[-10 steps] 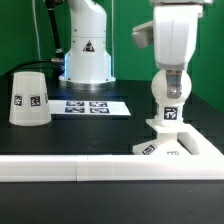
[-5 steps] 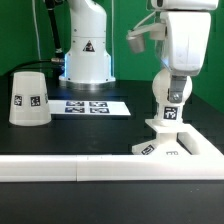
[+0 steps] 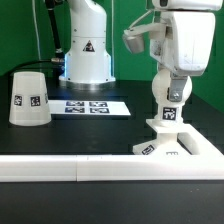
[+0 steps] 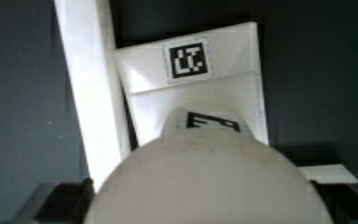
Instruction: Assemble lamp
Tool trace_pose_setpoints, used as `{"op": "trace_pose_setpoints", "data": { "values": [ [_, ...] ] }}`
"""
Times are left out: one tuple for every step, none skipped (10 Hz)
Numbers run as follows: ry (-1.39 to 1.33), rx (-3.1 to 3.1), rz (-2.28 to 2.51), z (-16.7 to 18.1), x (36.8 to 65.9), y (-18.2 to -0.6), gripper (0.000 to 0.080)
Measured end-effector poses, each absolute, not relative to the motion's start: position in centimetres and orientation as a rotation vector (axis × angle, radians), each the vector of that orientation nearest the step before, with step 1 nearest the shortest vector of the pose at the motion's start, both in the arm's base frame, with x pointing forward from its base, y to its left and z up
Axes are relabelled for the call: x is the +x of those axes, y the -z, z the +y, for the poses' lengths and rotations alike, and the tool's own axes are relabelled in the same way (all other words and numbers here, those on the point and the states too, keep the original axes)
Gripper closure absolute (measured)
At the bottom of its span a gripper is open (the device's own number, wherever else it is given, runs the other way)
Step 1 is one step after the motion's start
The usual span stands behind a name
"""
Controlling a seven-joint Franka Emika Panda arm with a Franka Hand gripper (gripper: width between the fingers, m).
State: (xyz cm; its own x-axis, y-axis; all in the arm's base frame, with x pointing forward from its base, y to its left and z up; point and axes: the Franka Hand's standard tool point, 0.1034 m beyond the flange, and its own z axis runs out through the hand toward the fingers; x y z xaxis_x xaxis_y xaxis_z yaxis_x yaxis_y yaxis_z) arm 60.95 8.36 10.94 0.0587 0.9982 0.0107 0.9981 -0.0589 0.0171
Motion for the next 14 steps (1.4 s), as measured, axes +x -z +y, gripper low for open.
{"op": "trace_pose_setpoints", "data": {
  "values": [
    [-0.031, 2.283, 2.151, 8.35, 60.95, -10.94, 0.0222],
    [-0.031, 2.302, 2.131, 8.32, 60.95, -10.94, 0.0222],
    [-0.031, 2.334, 2.096, 8.21, 60.97, -10.94, 0.0222],
    [-0.030, 2.361, 2.067, 7.90, 61.00, -10.95, 0.0222],
    [-0.033, 2.441, 1.977, 7.81, 61.01, -10.95, 0.0222],
    [-0.035, 2.596, 1.773, 7.89, 60.98, -10.94, 0.0222],
    [-0.036, 2.674, 1.656, 7.91, 60.98, -10.95, 0.0222],
    [-0.037, 2.764, 1.503, 7.92, 61.00, -10.96, 0.0222],
    [-0.040, 2.833, 1.371, 8.00, 61.02, -10.95, 0.0220],
    [-0.042, 2.896, 1.234, 8.25, 61.02, -10.95, 0.0220],
    [-0.042, 2.949, 1.105, 8.40, 61.00, -10.96, 0.0220],
    [-0.041, 2.975, 1.033, 8.37, 61.01, -10.96, 0.0220],
    [-0.041, 3.006, 0.942, 8.39, 61.01, -10.97, 0.0220],
    [-0.041, 3.033, 0.854, 8.40, 61.01, -10.97, 0.0220]
  ]
}}
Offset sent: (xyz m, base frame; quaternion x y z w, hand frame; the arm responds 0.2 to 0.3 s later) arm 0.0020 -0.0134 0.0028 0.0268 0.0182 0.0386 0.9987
